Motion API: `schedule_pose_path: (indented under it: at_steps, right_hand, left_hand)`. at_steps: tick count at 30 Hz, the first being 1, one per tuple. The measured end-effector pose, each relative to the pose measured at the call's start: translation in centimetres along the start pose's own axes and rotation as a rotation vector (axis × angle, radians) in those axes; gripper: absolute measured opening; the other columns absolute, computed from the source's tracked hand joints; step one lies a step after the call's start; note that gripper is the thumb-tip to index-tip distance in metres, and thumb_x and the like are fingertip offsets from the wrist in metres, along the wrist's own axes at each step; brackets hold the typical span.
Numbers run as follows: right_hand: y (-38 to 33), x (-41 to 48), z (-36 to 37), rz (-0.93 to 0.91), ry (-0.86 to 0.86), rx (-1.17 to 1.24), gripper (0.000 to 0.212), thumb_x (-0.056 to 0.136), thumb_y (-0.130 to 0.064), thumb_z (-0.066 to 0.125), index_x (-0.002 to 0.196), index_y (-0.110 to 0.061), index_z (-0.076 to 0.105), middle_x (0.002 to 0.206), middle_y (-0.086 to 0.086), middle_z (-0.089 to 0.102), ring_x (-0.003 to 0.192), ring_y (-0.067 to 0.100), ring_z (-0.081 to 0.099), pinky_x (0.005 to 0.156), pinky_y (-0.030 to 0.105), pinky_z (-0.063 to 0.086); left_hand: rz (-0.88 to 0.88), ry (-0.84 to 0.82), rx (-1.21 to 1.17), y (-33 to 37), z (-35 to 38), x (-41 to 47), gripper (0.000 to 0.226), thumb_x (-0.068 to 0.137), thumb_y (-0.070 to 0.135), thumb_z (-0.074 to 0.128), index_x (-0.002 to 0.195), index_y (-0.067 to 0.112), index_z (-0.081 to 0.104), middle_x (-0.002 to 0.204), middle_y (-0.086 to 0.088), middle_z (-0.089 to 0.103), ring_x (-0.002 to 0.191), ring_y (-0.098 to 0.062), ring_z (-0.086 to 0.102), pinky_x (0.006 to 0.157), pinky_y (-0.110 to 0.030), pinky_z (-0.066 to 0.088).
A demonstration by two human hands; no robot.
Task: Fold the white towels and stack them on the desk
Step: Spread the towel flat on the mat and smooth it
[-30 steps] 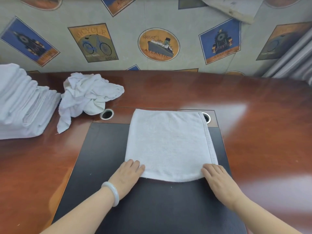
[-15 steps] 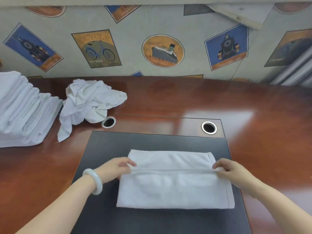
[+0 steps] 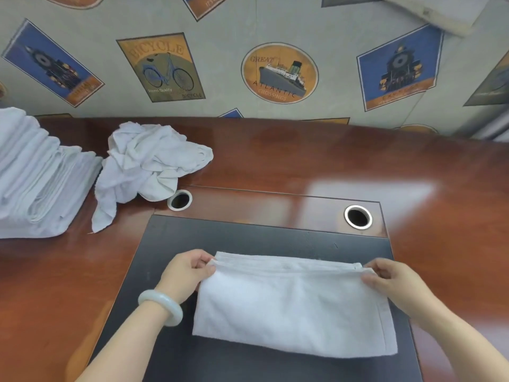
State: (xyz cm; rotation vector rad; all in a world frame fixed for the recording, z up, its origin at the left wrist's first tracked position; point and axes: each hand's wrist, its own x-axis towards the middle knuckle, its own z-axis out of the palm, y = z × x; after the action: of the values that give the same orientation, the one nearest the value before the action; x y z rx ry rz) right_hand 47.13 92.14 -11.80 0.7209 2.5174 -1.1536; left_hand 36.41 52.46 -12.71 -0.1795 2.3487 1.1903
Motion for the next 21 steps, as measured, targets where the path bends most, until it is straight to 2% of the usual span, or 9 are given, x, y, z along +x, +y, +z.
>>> schedule_pose_path:
  at_steps: [3, 6, 9, 12, 15, 21]
  right_hand:
    - [-0.6, 2.2, 1.0, 0.069, 0.047, -0.01, 0.011, 0.087, -0.015, 0.067, 0.077, -0.021, 0.067, 0.075, 0.005, 0.068, 0.072, 0.021, 0.059, 0.062, 0.03, 0.041]
    - [-0.6, 3.2, 2.2, 0.161, 0.061, -0.01, 0.008, 0.087, -0.017, 0.063, 0.08, -0.015, 0.065, 0.077, 0.005, 0.067, 0.069, 0.019, 0.055, 0.056, 0.028, 0.041]
    - [-1.1, 3.1, 2.2, 0.164, 0.069, -0.048, 0.015, 0.09, -0.024, 0.061, 0.08, -0.012, 0.063, 0.08, 0.007, 0.067, 0.074, 0.02, 0.056, 0.06, 0.029, 0.039]
    - [-1.5, 2.6, 1.6, 0.14, 0.064, -0.108, 0.026, 0.092, -0.024, 0.058, 0.077, -0.004, 0.059, 0.069, 0.005, 0.061, 0.065, 0.019, 0.05, 0.058, 0.031, 0.033]
    - [-1.5, 2.6, 0.8, 0.141, 0.124, -0.06, 0.029, 0.092, -0.02, 0.059, 0.074, 0.003, 0.053, 0.059, 0.003, 0.047, 0.058, 0.019, 0.039, 0.054, 0.031, 0.026]
    - [-0.9, 3.8, 2.6, 0.206, 0.176, -0.139, 0.027, 0.092, -0.025, 0.056, 0.071, -0.01, 0.048, 0.068, 0.007, 0.057, 0.066, 0.026, 0.05, 0.056, 0.033, 0.033]
  left_hand:
    - [-0.039, 0.065, 0.108, 0.5, 1.0, 1.7, 0.009, 0.091, 0.016, 0.065, 0.088, 0.024, 0.068, 0.081, -0.005, 0.068, 0.078, -0.023, 0.065, 0.071, -0.037, 0.054]
    - [-0.066, 0.123, 0.199, 0.7, 2.6, 2.1, 0.008, 0.094, 0.017, 0.058, 0.093, 0.022, 0.064, 0.089, -0.004, 0.065, 0.078, -0.016, 0.059, 0.06, -0.024, 0.042]
    - [-0.073, 0.139, 0.199, 1.0, 2.8, 1.9, 0.008, 0.095, 0.022, 0.057, 0.09, 0.02, 0.063, 0.089, -0.004, 0.065, 0.075, -0.014, 0.056, 0.059, -0.023, 0.04]
    - [-0.049, 0.119, 0.214, 1.3, 2.0, 1.6, 0.009, 0.095, 0.024, 0.058, 0.089, 0.02, 0.063, 0.089, -0.004, 0.064, 0.077, -0.015, 0.057, 0.06, -0.024, 0.04]
    - [-0.01, 0.13, 0.181, 2.1, 0.9, 1.7, 0.008, 0.095, 0.024, 0.059, 0.09, 0.019, 0.064, 0.087, -0.003, 0.065, 0.079, -0.016, 0.059, 0.061, -0.025, 0.039]
    - [-0.086, 0.141, 0.234, 2.1, 2.7, 2.8, 0.009, 0.097, 0.019, 0.055, 0.091, 0.012, 0.059, 0.087, -0.004, 0.06, 0.068, -0.014, 0.05, 0.059, -0.025, 0.041]
